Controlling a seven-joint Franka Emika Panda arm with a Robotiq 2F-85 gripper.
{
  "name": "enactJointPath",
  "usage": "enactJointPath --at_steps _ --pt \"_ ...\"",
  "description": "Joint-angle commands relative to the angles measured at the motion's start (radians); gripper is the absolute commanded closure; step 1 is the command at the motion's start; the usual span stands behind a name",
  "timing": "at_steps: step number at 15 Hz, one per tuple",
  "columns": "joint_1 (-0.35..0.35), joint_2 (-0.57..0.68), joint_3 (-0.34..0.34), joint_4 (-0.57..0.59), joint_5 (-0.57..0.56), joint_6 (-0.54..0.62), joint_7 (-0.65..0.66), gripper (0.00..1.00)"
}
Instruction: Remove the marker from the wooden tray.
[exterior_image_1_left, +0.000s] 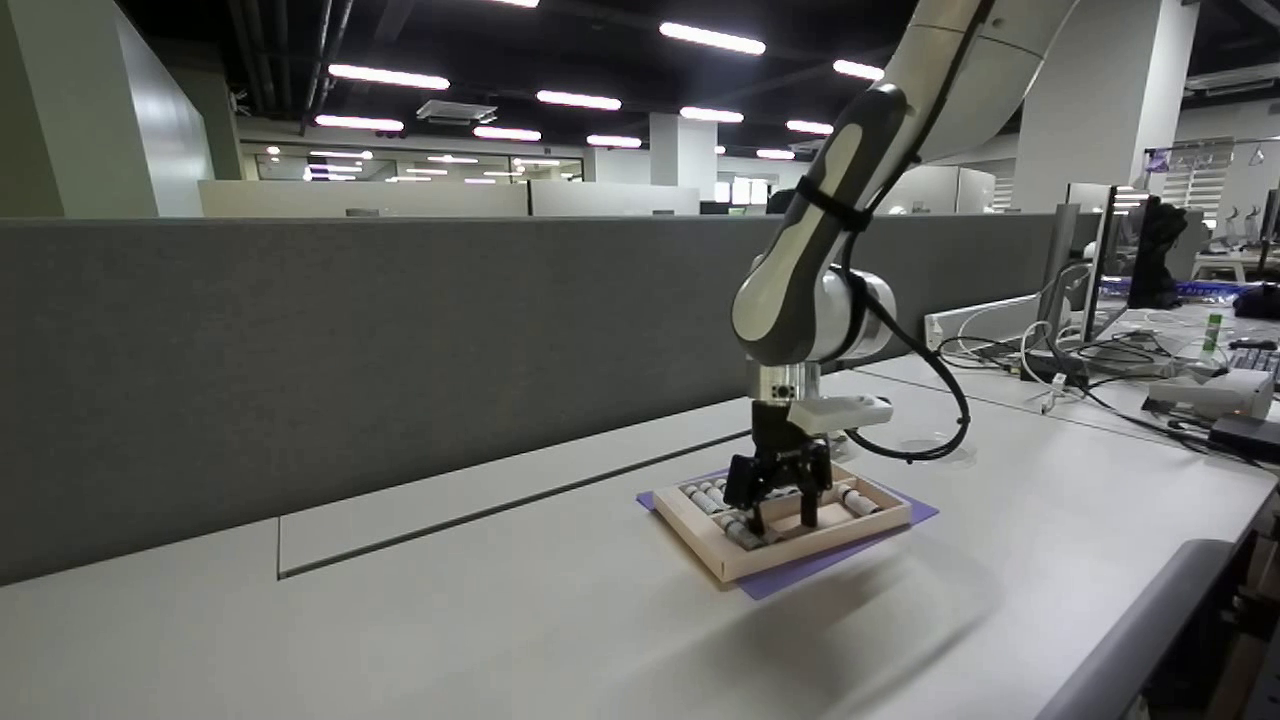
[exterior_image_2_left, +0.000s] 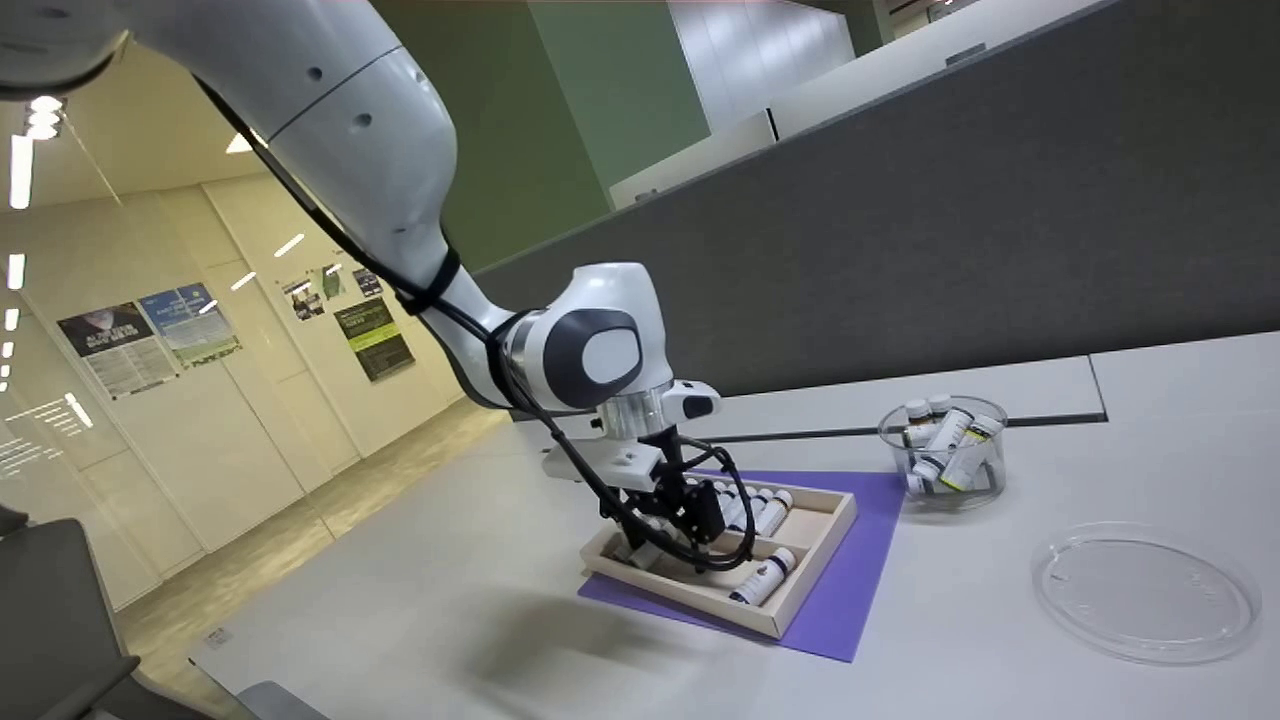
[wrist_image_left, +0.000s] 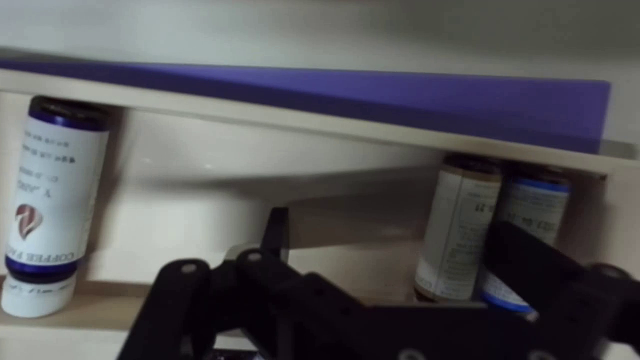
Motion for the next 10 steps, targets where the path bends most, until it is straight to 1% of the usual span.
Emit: enactJointPath --at_steps 1,5,6,7,8,9,10 --pt "-0.058 0.016 0.063 0.048 0.079 -0.043 -0.053 0.0" --pt "-0.072 0.025 0.076 0.061 0.116 -0.063 -0.077 0.0" --pt "-0.072 0.024 0.073 0.062 0.12 -0.066 -0.078 0.08" --pt "-0.069 0.023 0.068 0.064 0.118 -0.074 -0.077 0.25" --pt "-0.069 0.022 0.065 0.067 0.119 -0.08 -0.074 0.32" --pt "-0.071 0.021 0.065 0.07 0.122 -0.083 -0.075 0.42" --pt "-0.07 0.021 0.063 0.073 0.124 -0.089 -0.072 0.49"
